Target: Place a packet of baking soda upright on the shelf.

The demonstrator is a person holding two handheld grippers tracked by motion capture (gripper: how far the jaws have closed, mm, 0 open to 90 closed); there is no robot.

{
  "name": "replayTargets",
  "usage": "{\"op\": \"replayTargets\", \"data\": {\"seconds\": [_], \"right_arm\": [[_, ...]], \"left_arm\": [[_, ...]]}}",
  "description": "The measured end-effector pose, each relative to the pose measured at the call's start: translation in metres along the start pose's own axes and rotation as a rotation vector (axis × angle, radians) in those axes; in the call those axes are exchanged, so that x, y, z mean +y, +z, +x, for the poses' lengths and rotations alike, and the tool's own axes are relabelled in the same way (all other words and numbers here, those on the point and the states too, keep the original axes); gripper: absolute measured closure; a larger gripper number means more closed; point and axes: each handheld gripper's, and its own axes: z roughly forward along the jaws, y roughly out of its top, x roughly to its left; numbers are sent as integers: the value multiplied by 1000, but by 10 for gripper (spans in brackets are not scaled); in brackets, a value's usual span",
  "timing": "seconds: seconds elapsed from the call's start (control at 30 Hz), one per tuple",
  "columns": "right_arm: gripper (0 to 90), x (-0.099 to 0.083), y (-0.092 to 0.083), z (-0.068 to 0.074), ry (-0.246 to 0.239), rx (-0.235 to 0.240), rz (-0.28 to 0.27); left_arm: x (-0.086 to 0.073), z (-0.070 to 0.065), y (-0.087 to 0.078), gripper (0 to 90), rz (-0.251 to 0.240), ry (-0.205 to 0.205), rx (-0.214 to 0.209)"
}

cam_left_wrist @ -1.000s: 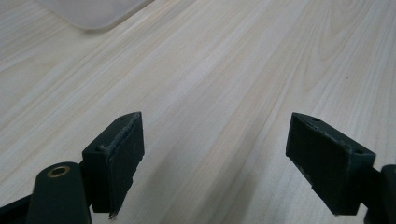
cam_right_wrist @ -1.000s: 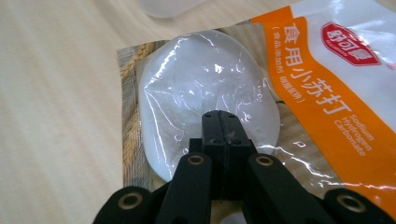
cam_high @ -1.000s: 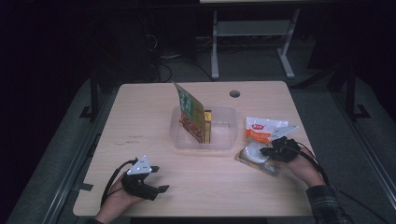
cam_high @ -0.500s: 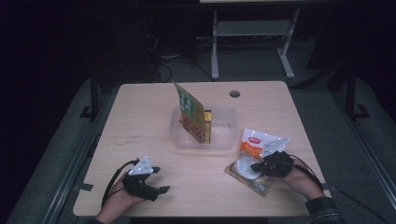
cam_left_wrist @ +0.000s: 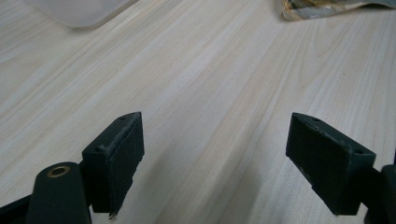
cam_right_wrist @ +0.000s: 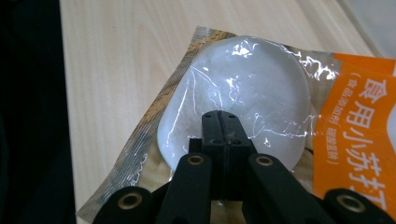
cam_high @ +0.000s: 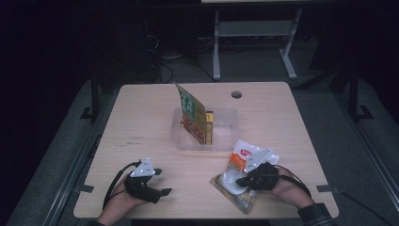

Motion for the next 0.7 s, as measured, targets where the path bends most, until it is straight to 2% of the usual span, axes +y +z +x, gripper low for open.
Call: {"op": "replayTargets", "data": {"seconds": [0.23,0.27,0.4,0.43,0.57,0.6,0.7], "right_arm": [[900,14,11,12,-45,36,9],[900,19,15,16,-65,46,9],[900,27,21,23,-92,65,16],[900,33,26,28,-113,77,17],[900,41,32,35,-136,95,16],[900,41,32,35,-136,95,16],[900,39,31,32,-120,90,-5]], "left_arm": [[0,-1,1,188,6,2,-4],[0,-1,2,187,4,-3,-5],[0,-1,3,187,1,0,-8],[0,-2,3,187,1,-1,-10],[1,-2,3,187,6,10,-10],[2,-2,3,187,3,3,-10],[5,-4,3,187,-6,15,-14]]}}
